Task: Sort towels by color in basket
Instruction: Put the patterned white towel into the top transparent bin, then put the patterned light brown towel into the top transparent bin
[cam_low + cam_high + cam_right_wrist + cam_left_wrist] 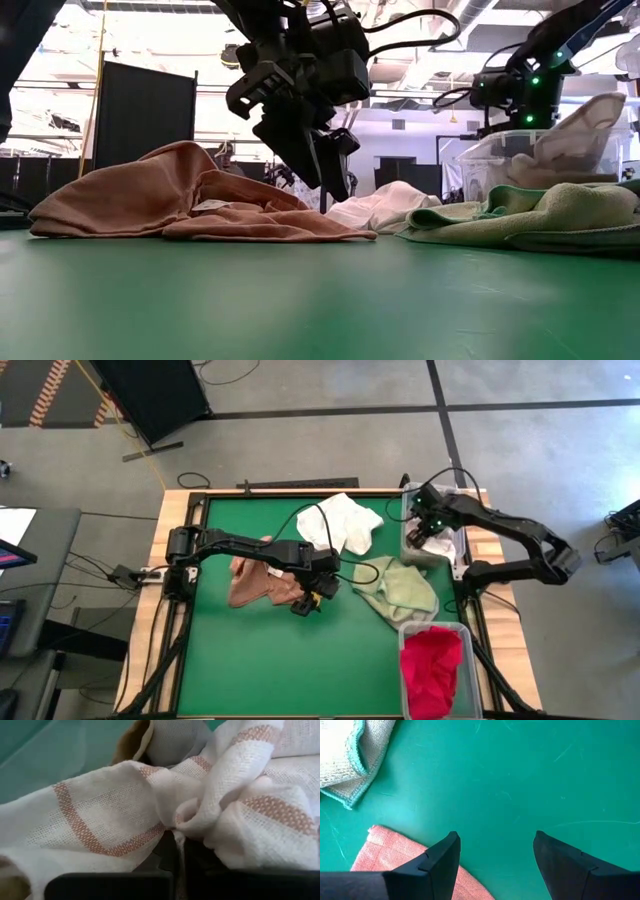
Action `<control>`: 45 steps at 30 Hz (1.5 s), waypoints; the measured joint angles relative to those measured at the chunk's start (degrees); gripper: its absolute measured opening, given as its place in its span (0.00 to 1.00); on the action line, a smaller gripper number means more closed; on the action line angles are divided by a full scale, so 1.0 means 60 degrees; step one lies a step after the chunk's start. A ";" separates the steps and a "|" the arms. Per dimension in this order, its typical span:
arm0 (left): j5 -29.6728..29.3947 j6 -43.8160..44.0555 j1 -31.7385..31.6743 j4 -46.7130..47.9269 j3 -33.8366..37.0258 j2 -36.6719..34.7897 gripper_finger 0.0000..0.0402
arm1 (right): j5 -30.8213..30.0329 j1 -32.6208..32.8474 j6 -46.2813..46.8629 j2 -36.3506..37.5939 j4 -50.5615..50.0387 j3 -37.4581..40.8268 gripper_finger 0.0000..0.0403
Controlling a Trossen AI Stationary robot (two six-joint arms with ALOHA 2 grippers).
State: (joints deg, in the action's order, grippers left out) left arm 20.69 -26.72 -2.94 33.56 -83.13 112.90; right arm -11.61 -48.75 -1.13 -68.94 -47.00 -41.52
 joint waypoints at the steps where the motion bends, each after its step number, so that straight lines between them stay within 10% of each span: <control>1: 0.0000 0.0007 0.0000 0.0000 0.0000 0.0000 0.60 | 0.0014 -0.0019 -0.0003 -0.0059 0.0000 0.0000 0.09; 29: 0.0000 0.0102 0.0000 0.0556 0.0000 0.0000 0.60 | -0.0008 0.0869 0.0684 -0.0446 -0.2355 -0.2755 0.49; 45: -0.1007 -0.0179 -0.0065 0.0815 0.0000 -0.0053 0.60 | -0.0049 0.1864 0.0957 0.0693 -0.2734 -0.4562 0.50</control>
State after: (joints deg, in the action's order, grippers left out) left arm 14.65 -27.79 -3.33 38.45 -83.13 112.59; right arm -11.91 -37.56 4.62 -64.78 -63.41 -68.89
